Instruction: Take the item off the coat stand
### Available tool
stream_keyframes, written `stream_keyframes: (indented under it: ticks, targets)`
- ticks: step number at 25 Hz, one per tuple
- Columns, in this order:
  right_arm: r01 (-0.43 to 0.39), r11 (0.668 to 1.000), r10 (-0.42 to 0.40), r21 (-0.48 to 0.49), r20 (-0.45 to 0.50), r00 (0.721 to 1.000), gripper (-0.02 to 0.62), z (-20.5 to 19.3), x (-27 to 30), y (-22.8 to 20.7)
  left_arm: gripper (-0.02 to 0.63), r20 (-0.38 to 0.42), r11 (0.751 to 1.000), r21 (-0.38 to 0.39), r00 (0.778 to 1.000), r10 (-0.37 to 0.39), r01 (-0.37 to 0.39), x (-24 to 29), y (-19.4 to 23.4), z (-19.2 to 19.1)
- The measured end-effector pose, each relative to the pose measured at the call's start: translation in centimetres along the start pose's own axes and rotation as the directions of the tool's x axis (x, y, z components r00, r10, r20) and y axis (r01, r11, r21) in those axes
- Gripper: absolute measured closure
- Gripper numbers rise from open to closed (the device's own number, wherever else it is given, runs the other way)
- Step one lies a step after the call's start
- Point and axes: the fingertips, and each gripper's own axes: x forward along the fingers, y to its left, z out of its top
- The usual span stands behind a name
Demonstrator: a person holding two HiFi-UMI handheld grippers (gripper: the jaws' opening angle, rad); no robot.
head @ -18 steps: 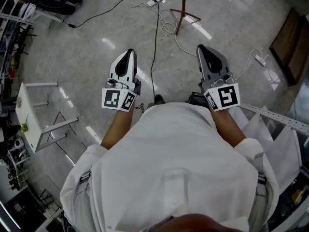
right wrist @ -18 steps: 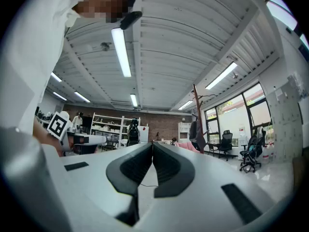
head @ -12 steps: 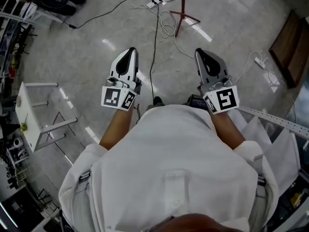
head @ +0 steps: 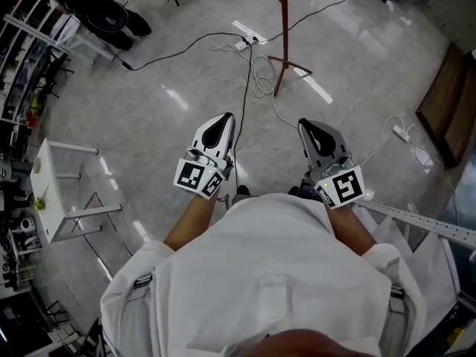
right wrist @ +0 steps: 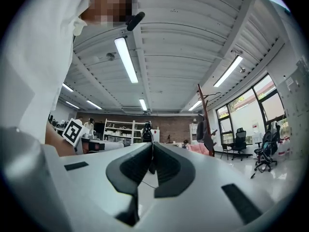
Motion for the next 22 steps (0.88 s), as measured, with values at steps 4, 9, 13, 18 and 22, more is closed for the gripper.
stream_keyframes:
  ticks: [4, 9, 13, 18, 22]
  targets:
    - [-0.056, 0.998, 0.056, 0.018, 0.016, 0.998, 0.571, 0.0, -0.3, -1.6, 0.592, -0.002, 0.999, -0.04, 1.0, 0.023, -0.023, 1.5, -1.0, -0.1]
    - [-0.093, 0.992, 0.096, 0.083, -0.031, 0.995, 0.571, -1.5, -0.1, -3.4, 0.592, -0.026, 0.995, -0.098, 1.0, 0.014, -0.016, 2.1, -2.8, 1.4]
    - [-0.092, 0.983, 0.109, 0.158, -0.1, 0.989, 0.571, -4.8, 1.5, -4.6, 0.592, -0.046, 0.995, -0.096, 0.999, 0.0, -0.004, 1.7, -2.0, 1.2]
    - [-0.119, 0.975, 0.134, 0.186, -0.072, 0.988, 0.571, -5.1, 7.1, -4.4, 0.592, -0.104, 0.978, -0.11, 0.976, -0.19, 0.178, 3.4, -0.3, 0.5]
    - [-0.135, 0.968, 0.147, 0.211, -0.042, 0.988, 0.571, -4.0, 12.3, -2.8, 0.592, -0.092, 0.966, -0.088, 0.963, -0.252, 0.244, 4.5, 3.4, 1.3]
